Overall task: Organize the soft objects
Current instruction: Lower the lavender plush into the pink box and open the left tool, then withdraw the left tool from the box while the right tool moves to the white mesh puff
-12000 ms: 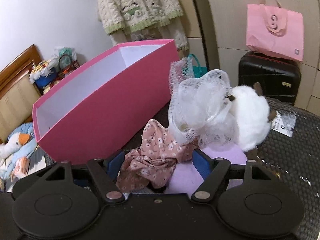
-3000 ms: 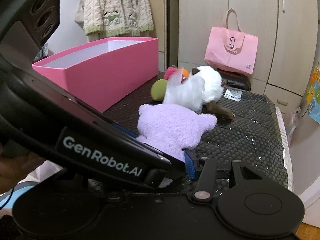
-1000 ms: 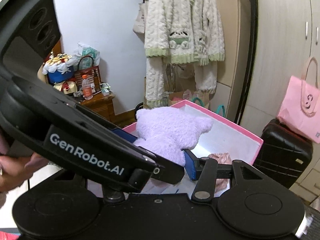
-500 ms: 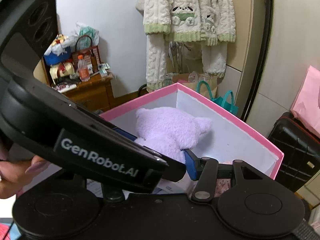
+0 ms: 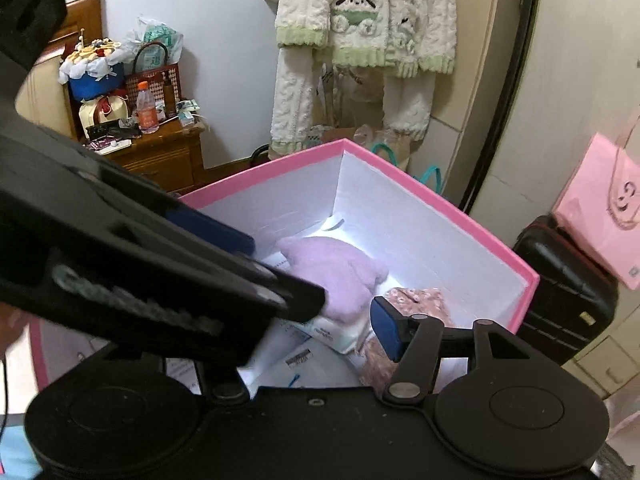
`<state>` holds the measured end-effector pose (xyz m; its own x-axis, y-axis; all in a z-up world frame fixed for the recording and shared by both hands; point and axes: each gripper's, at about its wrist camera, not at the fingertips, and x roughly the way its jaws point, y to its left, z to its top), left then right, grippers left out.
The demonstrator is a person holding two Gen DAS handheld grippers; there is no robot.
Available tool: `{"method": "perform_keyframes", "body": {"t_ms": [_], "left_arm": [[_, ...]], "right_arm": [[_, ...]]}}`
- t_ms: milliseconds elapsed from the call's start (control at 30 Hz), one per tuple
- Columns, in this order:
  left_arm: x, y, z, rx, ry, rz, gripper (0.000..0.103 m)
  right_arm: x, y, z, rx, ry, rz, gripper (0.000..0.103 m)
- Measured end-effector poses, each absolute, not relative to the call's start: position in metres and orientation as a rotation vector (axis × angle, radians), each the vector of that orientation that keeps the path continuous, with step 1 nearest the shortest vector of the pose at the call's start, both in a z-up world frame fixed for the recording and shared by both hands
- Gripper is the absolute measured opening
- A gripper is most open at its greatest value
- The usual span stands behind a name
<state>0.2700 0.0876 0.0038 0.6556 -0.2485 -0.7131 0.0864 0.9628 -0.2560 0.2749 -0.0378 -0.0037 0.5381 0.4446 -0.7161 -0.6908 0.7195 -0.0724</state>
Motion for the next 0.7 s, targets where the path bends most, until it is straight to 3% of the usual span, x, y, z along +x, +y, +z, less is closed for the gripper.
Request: {"method": "perform_keyframes", "body": {"t_ms": [700], "left_arm": [[0.151, 0.072, 0.076, -0.003, 0.76, -0.312, 0.063]], "right_arm": [[0.163, -0.089, 0.063, -0.416, 0.623, 0.646, 0.069]]}}
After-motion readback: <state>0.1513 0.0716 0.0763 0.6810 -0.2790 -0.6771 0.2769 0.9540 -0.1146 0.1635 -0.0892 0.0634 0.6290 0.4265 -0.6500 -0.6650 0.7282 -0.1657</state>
